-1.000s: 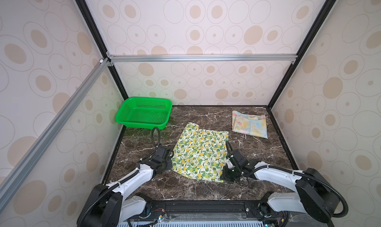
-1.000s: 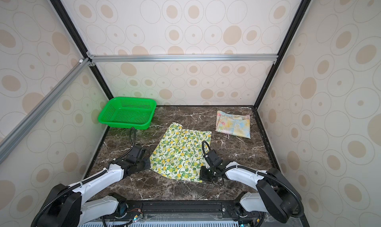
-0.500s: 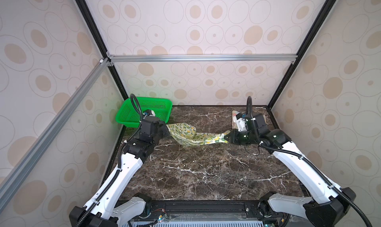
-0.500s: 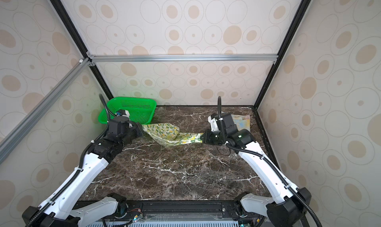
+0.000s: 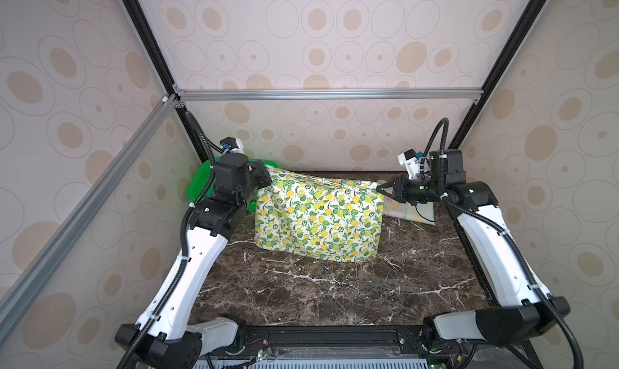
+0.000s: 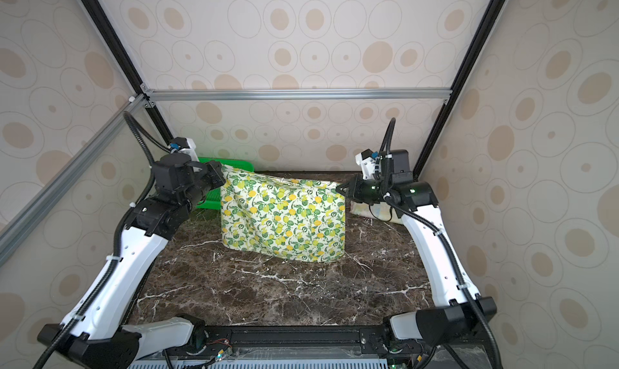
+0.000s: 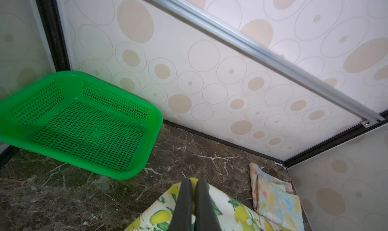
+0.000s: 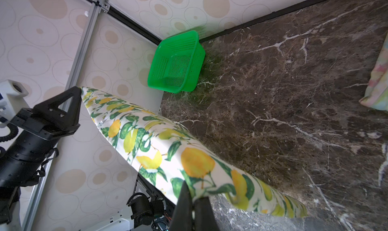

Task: Fold and stack skirts
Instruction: Flatten out the skirt at the center of the table.

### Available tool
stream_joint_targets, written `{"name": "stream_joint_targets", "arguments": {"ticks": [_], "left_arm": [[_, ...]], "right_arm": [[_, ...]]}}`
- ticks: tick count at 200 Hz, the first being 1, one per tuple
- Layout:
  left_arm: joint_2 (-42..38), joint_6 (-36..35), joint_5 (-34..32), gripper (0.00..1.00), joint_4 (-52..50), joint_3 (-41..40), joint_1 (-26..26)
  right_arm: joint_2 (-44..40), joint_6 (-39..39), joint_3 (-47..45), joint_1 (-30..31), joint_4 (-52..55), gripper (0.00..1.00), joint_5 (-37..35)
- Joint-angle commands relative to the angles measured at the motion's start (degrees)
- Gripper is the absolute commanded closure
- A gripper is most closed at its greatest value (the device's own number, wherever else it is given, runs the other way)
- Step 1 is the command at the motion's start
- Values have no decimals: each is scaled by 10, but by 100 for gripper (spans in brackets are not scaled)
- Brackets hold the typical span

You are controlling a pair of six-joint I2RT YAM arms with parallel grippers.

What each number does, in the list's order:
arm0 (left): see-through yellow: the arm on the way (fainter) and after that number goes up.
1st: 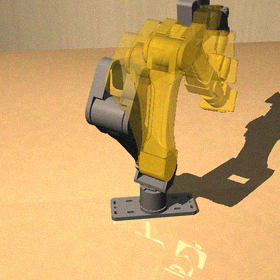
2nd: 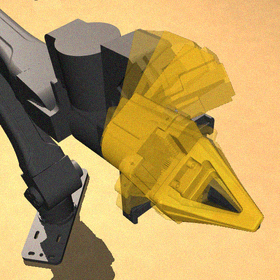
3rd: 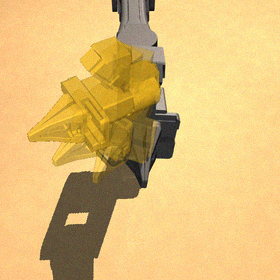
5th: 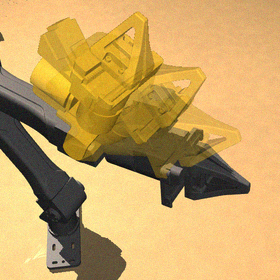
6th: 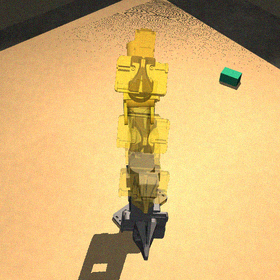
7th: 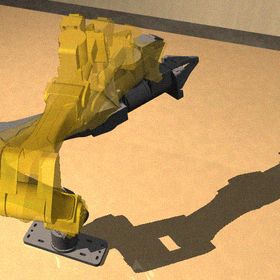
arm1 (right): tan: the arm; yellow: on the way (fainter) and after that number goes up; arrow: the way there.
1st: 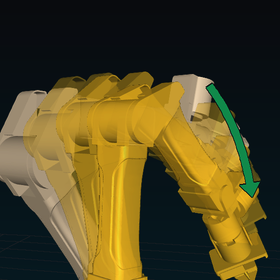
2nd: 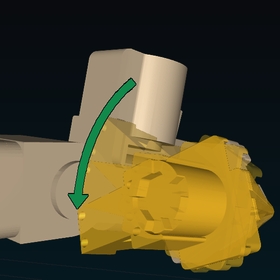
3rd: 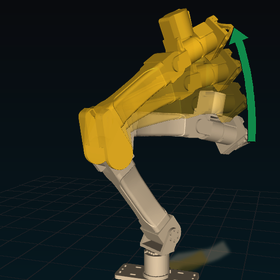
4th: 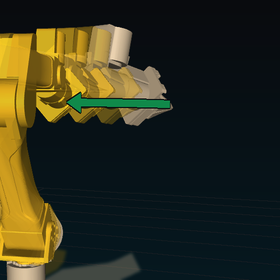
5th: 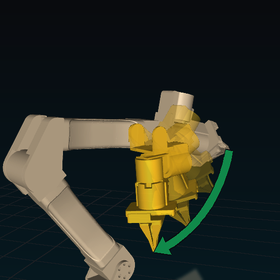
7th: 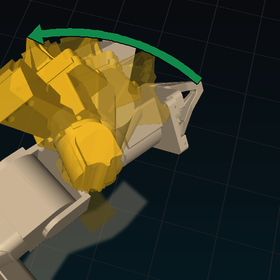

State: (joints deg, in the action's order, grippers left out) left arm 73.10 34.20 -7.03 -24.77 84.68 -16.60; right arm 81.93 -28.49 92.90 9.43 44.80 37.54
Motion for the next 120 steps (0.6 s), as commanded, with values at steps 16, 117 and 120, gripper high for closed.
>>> {"name": "stream_joint_targets", "arguments": {"ticks": [16,117,120], "left_arm": [[88,-12,16,100,102,32,41],[55,15,88,100,182,-77,44],[48,19,90,100,185,-90,45]], "right_arm": [[117,-2,79,-57,-50,100,33],[108,27,19,-62,-74,100,41],[100,27,1,-63,-78,100,41]]}}
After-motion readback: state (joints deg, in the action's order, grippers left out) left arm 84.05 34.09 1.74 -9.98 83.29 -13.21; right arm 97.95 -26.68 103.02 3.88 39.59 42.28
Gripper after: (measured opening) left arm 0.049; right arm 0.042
